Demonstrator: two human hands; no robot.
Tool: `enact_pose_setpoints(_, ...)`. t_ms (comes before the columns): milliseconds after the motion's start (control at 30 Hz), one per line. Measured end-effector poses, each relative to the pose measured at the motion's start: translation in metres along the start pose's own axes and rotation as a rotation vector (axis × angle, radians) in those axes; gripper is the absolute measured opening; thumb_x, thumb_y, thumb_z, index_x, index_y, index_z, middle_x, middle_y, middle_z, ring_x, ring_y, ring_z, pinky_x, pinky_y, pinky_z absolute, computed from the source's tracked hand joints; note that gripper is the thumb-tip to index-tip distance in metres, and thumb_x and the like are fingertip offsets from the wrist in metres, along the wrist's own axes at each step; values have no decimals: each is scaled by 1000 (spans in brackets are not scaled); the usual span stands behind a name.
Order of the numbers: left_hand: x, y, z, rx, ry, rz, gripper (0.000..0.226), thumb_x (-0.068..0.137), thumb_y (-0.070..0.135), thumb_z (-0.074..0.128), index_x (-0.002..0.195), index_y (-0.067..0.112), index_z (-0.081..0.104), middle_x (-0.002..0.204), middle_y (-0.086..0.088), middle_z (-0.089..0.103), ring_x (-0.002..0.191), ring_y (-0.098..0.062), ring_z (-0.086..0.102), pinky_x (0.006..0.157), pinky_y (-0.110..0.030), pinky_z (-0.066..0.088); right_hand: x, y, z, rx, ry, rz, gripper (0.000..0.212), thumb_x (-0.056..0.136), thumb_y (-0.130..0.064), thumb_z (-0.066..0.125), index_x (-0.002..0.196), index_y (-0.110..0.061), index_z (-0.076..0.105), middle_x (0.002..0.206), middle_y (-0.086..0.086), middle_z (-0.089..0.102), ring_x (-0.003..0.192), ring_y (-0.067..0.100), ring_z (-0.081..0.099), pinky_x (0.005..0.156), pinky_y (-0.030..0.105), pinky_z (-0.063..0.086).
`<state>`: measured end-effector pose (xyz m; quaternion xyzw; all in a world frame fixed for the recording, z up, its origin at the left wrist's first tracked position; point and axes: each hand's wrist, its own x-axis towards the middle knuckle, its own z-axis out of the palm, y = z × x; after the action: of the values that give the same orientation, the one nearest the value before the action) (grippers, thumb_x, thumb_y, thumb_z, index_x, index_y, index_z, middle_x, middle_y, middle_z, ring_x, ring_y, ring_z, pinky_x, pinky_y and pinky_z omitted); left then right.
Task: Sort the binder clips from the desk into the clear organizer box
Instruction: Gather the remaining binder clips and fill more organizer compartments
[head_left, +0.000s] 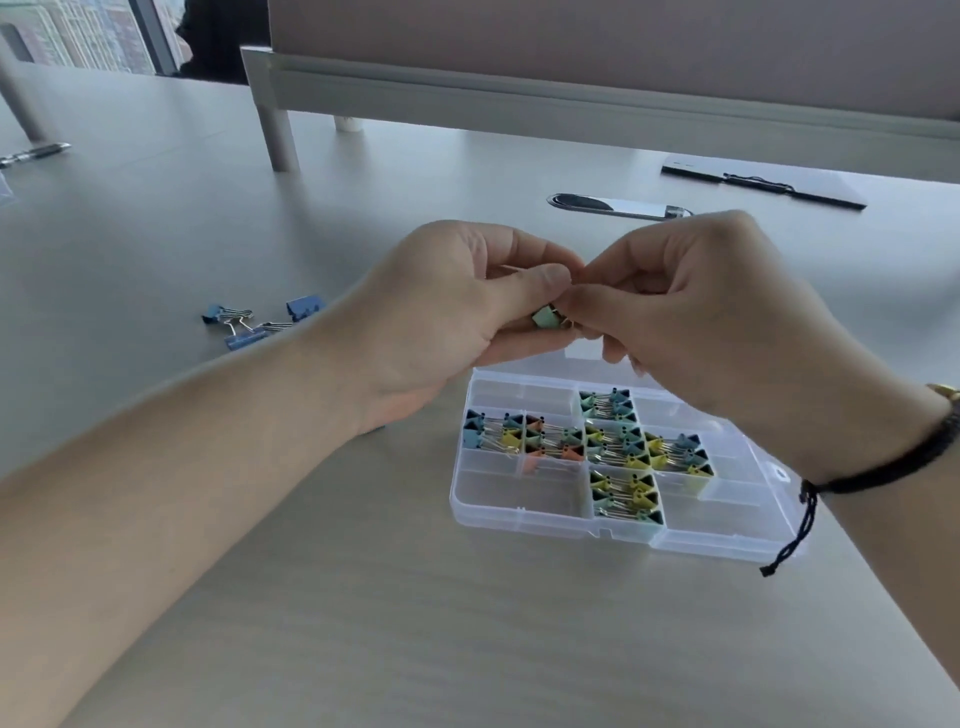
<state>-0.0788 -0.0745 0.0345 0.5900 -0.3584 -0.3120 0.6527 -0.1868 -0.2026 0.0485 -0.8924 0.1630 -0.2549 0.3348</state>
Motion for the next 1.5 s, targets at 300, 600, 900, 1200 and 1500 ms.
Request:
enact_pose_setpoints(300, 6, 10, 32, 245, -52, 113, 12, 90, 9, 64, 97, 1, 70, 81, -12, 76, 74, -22, 75, 63, -23, 59, -19, 26, -41, 248, -111, -46, 6, 78, -16, 77, 75, -12, 75, 67, 5, 75, 57, 22, 71, 61, 34, 62)
enact_pose_setpoints(600, 33, 10, 58, 327, -152, 61, 10, 90, 8, 65, 94, 0, 68, 76, -15, 74, 69, -25, 75, 62, -26, 59, -26, 61, -64, 221, -150, 8, 4, 76, -15, 77, 72, -16, 76, 65, 5, 74, 54, 16, 67, 59, 23, 57)
enact_pose_setpoints(900, 42, -1, 42, 500, -13, 160, 22, 100, 6, 47, 90, 13, 66, 70, -6, 57, 55, -17, 56, 49, -30, 45, -36, 69, -82, -268, -424, 13, 9, 71, -45, 66, 70, -38, 72, 69, -20, 69, 60, 0, 63, 56, 12, 48)
enact_pose_setpoints(1200, 38, -30, 36, 654, 108, 404, 19, 97, 22, 43, 94, 21, 62, 62, 13, 51, 56, -14, 42, 56, -29, 38, -40, 68, -85, -323, -421, -33, 7, 64, -41, 69, 70, -38, 72, 65, -14, 65, 54, 5, 58, 50, 16, 47)
enact_pose_setpoints(1500, 29, -36, 49, 1095, -57, 650, 18, 99, 17, 44, 105, 13, 61, 76, 38, 44, 68, 11, 45, 62, -5, 31, -39, 70, -80, -326, -411, -51, 10, 72, -44, 66, 70, -36, 71, 64, -19, 66, 59, 1, 61, 54, 10, 46)
